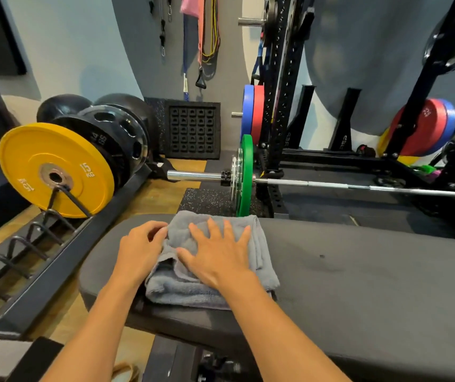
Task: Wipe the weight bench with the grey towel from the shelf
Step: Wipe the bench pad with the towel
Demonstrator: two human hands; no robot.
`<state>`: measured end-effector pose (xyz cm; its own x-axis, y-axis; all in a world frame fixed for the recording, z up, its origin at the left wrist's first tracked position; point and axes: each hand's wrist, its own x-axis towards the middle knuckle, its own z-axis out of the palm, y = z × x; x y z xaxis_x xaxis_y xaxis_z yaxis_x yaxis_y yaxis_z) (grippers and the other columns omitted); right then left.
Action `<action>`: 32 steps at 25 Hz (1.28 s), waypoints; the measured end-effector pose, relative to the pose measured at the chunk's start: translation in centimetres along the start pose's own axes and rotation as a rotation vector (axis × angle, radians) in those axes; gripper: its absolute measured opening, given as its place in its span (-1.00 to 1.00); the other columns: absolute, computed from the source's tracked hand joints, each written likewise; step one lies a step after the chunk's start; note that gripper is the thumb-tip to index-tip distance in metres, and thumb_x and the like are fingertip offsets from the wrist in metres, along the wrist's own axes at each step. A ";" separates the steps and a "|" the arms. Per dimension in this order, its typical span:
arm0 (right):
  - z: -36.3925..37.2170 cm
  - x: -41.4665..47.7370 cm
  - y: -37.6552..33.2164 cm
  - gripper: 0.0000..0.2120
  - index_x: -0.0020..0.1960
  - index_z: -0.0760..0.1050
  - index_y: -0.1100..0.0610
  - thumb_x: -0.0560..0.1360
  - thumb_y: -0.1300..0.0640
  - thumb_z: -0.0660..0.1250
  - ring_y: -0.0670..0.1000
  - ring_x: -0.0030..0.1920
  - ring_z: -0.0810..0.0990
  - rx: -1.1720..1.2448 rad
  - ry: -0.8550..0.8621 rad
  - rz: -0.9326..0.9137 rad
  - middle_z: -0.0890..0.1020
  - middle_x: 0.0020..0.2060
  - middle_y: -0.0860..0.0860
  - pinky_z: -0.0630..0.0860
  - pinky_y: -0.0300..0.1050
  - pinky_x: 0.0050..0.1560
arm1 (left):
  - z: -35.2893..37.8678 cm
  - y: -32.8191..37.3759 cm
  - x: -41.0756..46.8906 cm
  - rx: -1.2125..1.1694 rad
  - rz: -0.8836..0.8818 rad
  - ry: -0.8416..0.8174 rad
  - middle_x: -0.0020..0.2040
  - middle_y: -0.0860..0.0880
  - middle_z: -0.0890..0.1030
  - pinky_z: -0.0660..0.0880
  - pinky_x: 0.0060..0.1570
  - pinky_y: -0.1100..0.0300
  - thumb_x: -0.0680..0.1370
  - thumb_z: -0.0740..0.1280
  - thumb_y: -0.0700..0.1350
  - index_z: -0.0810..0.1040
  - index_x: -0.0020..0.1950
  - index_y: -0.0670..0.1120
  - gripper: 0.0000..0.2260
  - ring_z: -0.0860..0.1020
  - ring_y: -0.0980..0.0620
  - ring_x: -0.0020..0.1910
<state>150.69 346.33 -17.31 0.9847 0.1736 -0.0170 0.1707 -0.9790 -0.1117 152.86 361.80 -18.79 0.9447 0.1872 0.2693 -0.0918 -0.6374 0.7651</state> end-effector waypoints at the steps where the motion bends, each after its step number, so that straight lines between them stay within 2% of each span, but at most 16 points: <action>1: -0.1 -0.4 1.3 -0.34 0.58 -0.06 -0.18 0.54 -0.40 -0.11 0.21 0.58 -0.17 0.004 0.007 0.011 -0.05 0.61 0.04 -0.34 0.51 0.37 | 0.5 0.5 -0.2 0.021 0.015 -0.015 -0.03 -0.04 0.68 0.38 -0.02 0.16 0.58 0.26 -0.08 0.65 0.05 -0.06 -0.82 0.57 0.00 -0.01; 4: -0.3 -2.1 5.1 -0.40 0.56 -0.05 -0.25 0.56 -0.37 -0.11 0.12 0.59 -0.14 -0.015 0.009 0.046 -0.04 0.61 -0.05 -0.27 0.46 0.42 | 1.9 1.5 -0.7 0.205 0.091 -0.036 0.04 -0.01 0.69 0.43 0.11 -0.03 0.57 0.23 0.04 0.65 0.05 0.02 -0.77 0.56 -0.10 0.10; 6: -0.7 -3.7 9.2 -0.42 0.56 -0.04 -0.28 0.56 -0.35 -0.12 0.09 0.59 -0.10 -0.041 0.021 0.129 -0.02 0.61 -0.08 -0.21 0.42 0.45 | 2.6 1.9 -1.0 0.407 0.197 -0.106 0.19 0.00 0.64 0.32 0.26 -0.12 0.58 0.19 0.09 0.61 0.15 0.06 -0.73 0.51 -0.12 0.22; 8: -1.4 -6.0 14.5 -0.38 0.55 0.00 -0.27 0.50 -0.34 -0.16 0.07 0.59 -0.01 -0.084 0.037 0.251 0.04 0.60 -0.10 -0.11 0.41 0.45 | 2.5 1.6 -1.0 0.511 0.233 -0.190 0.35 -0.02 0.53 0.16 0.40 -0.18 0.58 0.15 0.13 0.52 0.29 0.08 -0.66 0.42 -0.10 0.36; 11: -2.3 -8.7 18.0 -0.27 0.56 0.02 -0.22 0.40 -0.37 -0.20 0.09 0.58 0.06 -0.109 0.045 0.450 0.09 0.60 -0.09 -0.02 0.41 0.44 | 0.8 0.2 -0.7 0.594 0.215 -0.224 0.41 -0.07 0.45 0.11 0.43 -0.17 0.61 0.10 0.12 0.43 0.39 0.04 -0.61 0.33 -0.13 0.43; 13: -2.0 -7.5 14.4 -0.27 0.58 -0.02 -0.18 0.46 -0.41 -0.19 0.13 0.58 -0.01 -0.069 0.047 0.477 0.03 0.61 -0.06 -0.10 0.43 0.44 | -0.4 -0.6 -0.5 0.442 0.184 -0.201 0.38 -0.08 0.48 0.14 0.41 -0.11 0.64 0.08 0.05 0.44 0.38 -0.02 -0.63 0.36 -0.13 0.40; 16: -0.8 -3.2 5.3 -0.15 0.59 -0.06 -0.11 0.43 -0.52 -0.20 0.20 0.58 -0.08 -0.028 0.028 0.315 -0.04 0.61 -0.02 -0.21 0.47 0.43 | -2.0 -0.6 0.1 0.031 0.067 -0.114 0.32 -0.09 0.52 0.27 0.18 0.11 0.66 0.06 -0.01 0.47 0.34 -0.09 -0.65 0.43 -0.09 0.31; 17: -0.2 -1.6 2.4 -0.11 0.60 -0.07 -0.09 0.41 -0.55 -0.20 0.22 0.58 -0.10 -0.025 0.016 0.255 -0.05 0.61 0.00 -0.24 0.49 0.41 | -2.4 -0.5 0.3 -0.043 0.020 -0.104 0.30 -0.08 0.53 0.26 0.11 0.15 0.66 0.05 0.01 0.48 0.33 -0.09 -0.65 0.44 -0.07 0.29; 20: 0.2 3.0 -3.4 -0.12 0.60 -0.10 -0.06 0.44 -0.53 -0.16 0.27 0.57 -0.11 -0.030 -0.002 0.121 -0.05 0.61 0.04 -0.25 0.55 0.37 | -3.2 -0.7 0.4 -0.144 -0.018 -0.126 0.19 -0.04 0.55 0.25 0.06 0.18 0.65 0.04 0.07 0.49 0.30 -0.08 -0.62 0.46 -0.01 0.22; 22: 0.3 4.1 -4.7 -0.18 0.60 -0.10 -0.05 0.49 -0.47 -0.14 0.27 0.57 -0.12 -0.052 0.002 0.046 -0.04 0.61 0.03 -0.23 0.56 0.36 | -3.3 -1.0 0.4 -0.162 -0.009 -0.127 0.12 0.01 0.54 0.28 0.07 0.14 0.64 0.04 0.10 0.51 0.27 -0.06 -0.61 0.47 -0.03 0.24; 28: 1.0 -1.3 -4.0 -0.25 0.59 -0.05 -0.11 0.50 -0.43 -0.08 0.14 0.59 -0.15 0.055 0.000 -0.077 -0.03 0.61 -0.07 -0.26 0.50 0.39 | -2.2 0.9 0.1 -0.159 -0.037 -0.167 0.27 -0.06 0.55 0.27 0.21 0.03 0.62 0.02 0.19 0.52 0.21 0.01 -0.59 0.45 -0.07 0.25; 30: 0.6 -2.7 -2.1 -0.27 0.58 -0.01 -0.14 0.50 -0.43 -0.05 0.07 0.59 -0.13 0.071 0.025 -0.075 0.00 0.61 -0.11 -0.25 0.43 0.43 | -1.4 1.4 -0.3 -0.017 -0.016 -0.187 0.33 -0.05 0.53 0.11 0.43 -0.09 0.61 0.01 0.21 0.48 0.30 0.03 -0.56 0.42 -0.11 0.34; 32: 0.1 -3.9 1.1 -0.29 0.57 0.01 -0.18 0.50 -0.43 -0.04 0.02 0.59 -0.11 0.062 0.051 -0.028 0.01 0.60 -0.14 -0.24 0.37 0.47 | 0.0 1.7 -0.8 0.123 0.047 -0.233 0.37 -0.05 0.51 -0.10 0.49 -0.15 0.61 -0.02 0.22 0.43 0.37 0.05 -0.54 0.38 -0.12 0.40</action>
<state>147.00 344.61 -17.45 0.9804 0.1936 0.0370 0.1971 -0.9651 -0.1727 151.92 360.56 -17.67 0.9886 -0.0126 0.1501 -0.1116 -0.7302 0.6741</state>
